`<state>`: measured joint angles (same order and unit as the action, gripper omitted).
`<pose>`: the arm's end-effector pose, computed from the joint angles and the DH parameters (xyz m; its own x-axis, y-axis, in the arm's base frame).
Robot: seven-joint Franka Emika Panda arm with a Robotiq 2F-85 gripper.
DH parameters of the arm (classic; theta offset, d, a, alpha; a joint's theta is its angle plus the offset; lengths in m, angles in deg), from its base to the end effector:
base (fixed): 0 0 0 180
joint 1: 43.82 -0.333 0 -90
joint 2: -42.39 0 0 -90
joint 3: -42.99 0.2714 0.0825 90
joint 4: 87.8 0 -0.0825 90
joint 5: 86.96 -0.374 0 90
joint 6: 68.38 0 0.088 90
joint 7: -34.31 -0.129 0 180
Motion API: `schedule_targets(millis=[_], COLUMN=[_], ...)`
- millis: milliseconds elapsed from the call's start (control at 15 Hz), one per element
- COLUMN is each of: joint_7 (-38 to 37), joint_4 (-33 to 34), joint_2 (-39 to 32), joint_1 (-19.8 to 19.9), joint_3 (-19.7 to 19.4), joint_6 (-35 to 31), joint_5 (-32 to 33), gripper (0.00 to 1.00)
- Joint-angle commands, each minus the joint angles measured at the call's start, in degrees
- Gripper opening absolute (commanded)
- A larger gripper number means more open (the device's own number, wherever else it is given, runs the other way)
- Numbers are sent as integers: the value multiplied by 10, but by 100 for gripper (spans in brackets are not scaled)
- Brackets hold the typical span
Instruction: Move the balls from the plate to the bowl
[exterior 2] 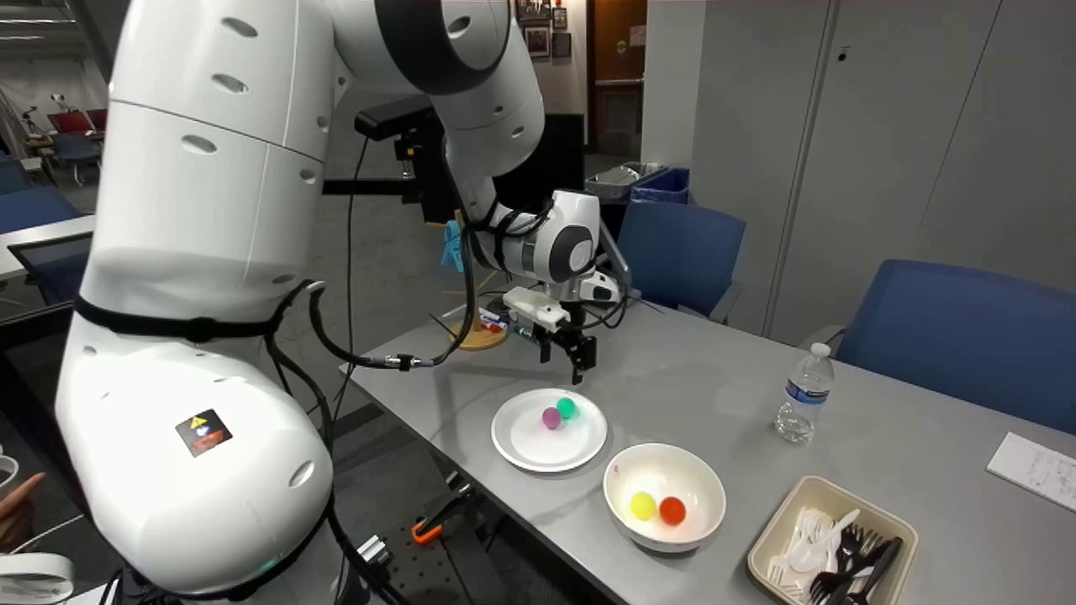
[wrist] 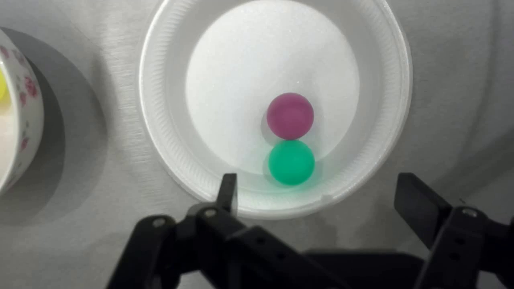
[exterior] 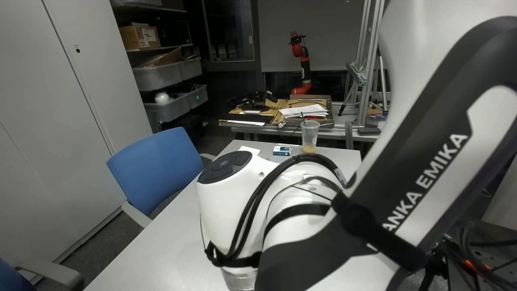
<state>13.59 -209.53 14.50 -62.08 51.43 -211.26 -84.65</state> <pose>0.4742 0.2446 0.1178 0.9849 0.1240 -0.1206 0.1242 -0.9922 -0.0058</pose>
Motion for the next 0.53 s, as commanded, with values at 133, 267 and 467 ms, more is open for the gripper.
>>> schedule_targets(millis=[133, 267, 467], joint_7=[-5, -17, -18], joint_4=[6, 11, 12], joint_2=[-11, -25, -45], joint_1=[-12, -21, -28], joint_3=[-12, -23, -33], joint_6=[-16, -33, -68], joint_5=[6, 21, 32], gripper=[100, 100, 100])
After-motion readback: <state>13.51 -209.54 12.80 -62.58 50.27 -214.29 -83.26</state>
